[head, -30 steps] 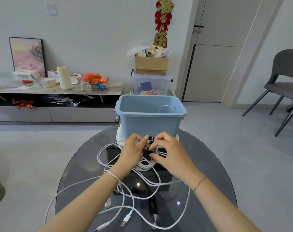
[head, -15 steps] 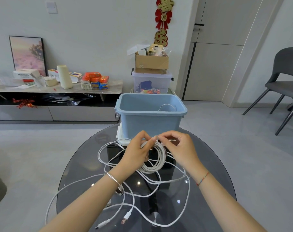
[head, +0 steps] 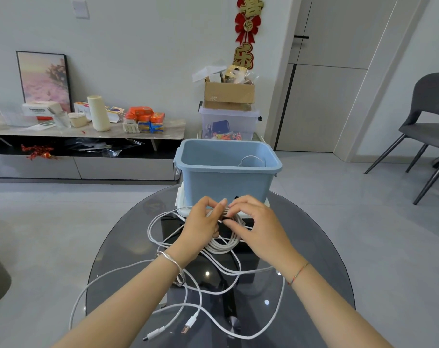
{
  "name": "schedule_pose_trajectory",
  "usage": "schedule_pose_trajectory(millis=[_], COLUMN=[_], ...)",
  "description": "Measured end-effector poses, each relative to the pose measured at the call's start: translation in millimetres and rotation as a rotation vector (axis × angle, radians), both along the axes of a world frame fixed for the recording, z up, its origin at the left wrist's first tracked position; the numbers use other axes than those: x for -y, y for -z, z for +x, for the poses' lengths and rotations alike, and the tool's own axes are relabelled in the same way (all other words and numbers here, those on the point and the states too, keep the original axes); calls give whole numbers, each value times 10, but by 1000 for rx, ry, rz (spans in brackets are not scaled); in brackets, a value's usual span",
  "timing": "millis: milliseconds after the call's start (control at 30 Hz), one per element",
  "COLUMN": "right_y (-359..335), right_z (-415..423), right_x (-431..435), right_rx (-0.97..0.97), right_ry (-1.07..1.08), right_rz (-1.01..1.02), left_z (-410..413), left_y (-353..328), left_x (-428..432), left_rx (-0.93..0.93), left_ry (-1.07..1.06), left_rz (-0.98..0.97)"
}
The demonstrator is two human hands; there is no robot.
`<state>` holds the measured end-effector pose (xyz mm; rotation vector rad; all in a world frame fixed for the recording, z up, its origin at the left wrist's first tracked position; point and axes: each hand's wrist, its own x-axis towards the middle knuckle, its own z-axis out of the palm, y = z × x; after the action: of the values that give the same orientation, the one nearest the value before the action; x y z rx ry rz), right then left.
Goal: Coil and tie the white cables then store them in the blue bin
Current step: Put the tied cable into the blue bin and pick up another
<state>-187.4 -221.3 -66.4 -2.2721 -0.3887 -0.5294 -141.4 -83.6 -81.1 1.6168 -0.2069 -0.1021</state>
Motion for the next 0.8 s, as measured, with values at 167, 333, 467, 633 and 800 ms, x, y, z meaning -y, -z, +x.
schedule_pose_trajectory(millis=[167, 333, 467, 633, 800], right_y=[-16, 21, 9, -4, 83], right_z=[31, 52, 59, 37, 112], right_x=[26, -3, 10, 38, 97], right_rx=[-113, -204, -297, -388, -319], right_ry=[85, 114, 157, 107, 219], right_rz=[339, 510, 619, 670, 656], left_z=[-38, -99, -173, -196, -198], left_y=[6, 6, -16, -41, -44], left_x=[-18, -36, -65, -89, -105], left_rx=[72, 120, 107, 82, 72], left_ry=[50, 76, 118, 136, 134], left_rz=[37, 70, 64, 46, 20])
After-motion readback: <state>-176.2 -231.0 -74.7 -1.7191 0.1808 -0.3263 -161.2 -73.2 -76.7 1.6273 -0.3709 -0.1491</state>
